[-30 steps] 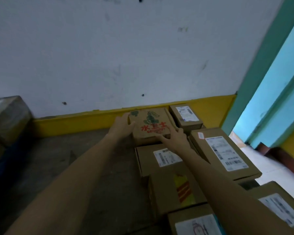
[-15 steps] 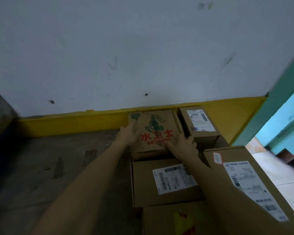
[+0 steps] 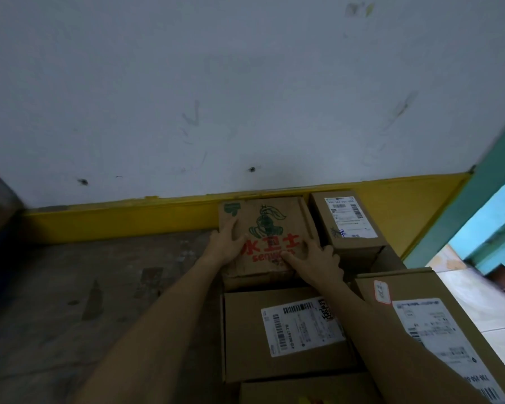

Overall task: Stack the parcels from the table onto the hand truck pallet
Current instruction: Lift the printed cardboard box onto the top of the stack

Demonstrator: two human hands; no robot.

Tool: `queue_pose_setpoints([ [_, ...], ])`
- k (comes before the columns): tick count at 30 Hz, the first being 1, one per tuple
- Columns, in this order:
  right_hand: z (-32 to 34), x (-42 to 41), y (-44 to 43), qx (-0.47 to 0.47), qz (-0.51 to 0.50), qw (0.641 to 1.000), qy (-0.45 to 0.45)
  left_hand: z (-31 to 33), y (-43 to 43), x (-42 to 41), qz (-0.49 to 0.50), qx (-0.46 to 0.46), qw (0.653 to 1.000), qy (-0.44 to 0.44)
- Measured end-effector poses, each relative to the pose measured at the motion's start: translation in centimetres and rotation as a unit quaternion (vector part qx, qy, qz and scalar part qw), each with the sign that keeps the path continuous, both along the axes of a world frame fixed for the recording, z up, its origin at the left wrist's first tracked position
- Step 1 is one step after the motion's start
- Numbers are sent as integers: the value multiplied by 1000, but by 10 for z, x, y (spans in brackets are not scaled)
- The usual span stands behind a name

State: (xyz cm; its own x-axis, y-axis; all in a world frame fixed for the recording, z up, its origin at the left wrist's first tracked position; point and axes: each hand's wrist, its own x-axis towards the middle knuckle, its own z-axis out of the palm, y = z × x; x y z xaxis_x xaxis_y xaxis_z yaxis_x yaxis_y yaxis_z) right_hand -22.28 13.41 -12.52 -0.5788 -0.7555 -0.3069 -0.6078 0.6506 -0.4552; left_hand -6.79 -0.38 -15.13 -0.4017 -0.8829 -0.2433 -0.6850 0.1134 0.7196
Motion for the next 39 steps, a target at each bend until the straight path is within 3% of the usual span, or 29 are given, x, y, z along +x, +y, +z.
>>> queue_pose_setpoints([
  [22,92,53,38,-119,43,991,50,97,40,61,46,-114,991,52],
  [30,125,127,61,-159,40,985,52,135,59,132,50,-161,982,83],
  [39,140,265,94,-176,-15,981,79,159,83,262,19,-211,973,91],
])
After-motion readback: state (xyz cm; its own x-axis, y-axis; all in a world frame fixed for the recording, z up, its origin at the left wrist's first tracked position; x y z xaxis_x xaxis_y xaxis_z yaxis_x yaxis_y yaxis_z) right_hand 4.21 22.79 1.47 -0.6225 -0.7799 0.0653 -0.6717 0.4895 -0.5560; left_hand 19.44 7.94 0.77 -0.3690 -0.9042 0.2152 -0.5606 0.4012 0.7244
